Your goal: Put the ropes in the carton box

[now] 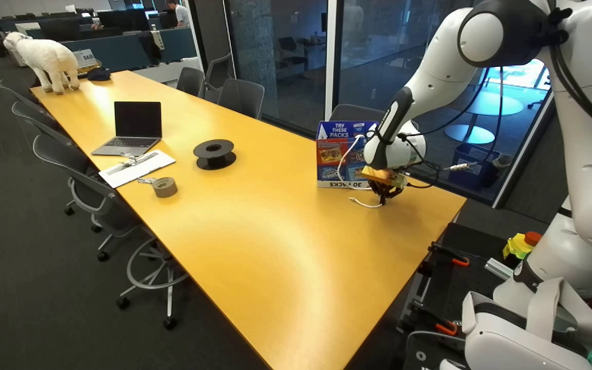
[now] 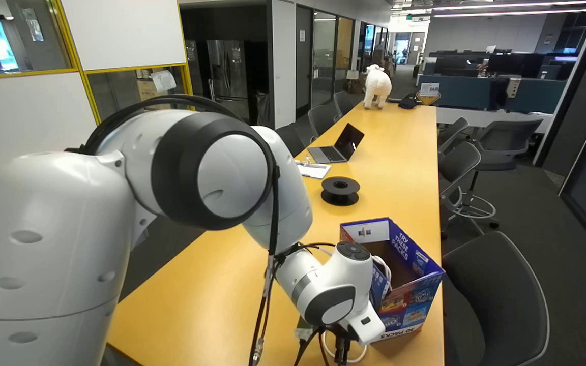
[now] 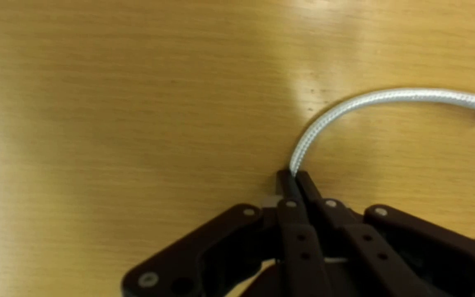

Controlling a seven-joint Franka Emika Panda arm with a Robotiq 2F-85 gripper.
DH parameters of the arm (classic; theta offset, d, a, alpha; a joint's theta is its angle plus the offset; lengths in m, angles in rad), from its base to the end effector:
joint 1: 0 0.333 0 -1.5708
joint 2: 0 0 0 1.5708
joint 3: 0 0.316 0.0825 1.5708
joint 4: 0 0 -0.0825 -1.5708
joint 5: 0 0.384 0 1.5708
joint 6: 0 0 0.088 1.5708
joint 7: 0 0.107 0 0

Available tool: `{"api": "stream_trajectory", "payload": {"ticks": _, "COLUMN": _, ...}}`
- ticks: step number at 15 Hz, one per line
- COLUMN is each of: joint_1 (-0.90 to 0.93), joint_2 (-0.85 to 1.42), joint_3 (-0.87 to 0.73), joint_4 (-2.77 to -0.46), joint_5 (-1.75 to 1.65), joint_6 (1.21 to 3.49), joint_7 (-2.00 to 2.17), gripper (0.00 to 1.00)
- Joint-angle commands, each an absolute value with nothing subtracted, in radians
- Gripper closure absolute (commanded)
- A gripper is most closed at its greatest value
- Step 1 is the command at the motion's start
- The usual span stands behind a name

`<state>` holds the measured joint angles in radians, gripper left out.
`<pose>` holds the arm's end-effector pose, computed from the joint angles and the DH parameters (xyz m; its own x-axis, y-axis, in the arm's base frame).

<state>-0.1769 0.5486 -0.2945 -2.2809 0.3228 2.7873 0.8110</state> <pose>0.4504 -0.2581 0.1228 0.0253 -0.9991 0.0348 -0.9994 -0.0244 0.0236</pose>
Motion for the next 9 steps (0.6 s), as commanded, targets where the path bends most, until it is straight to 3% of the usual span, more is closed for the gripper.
{"api": "stream_trajectory", "payload": {"ticks": 1, "joint_1": -0.201, "joint_2": 0.544, "joint_3": -0.272, "joint_4": -2.280, "joint_5": 0.347, "joint_6": 2.792, "joint_7": 0.779, "gripper": 0.97}}
{"api": "stream_trajectory", "payload": {"ticks": 4, "joint_1": -0.214, "joint_2": 0.520, "joint_3": -0.245, "joint_4": -2.303, "joint_5": 0.384, "joint_6": 2.858, "joint_7": 0.759, "gripper": 0.99}}
{"api": "stream_trajectory", "payload": {"ticks": 9, "joint_1": -0.295, "joint_2": 0.400, "joint_3": -0.071, "joint_4": -2.347, "joint_5": 0.495, "joint_6": 3.014, "joint_7": 0.620, "gripper": 0.99}}
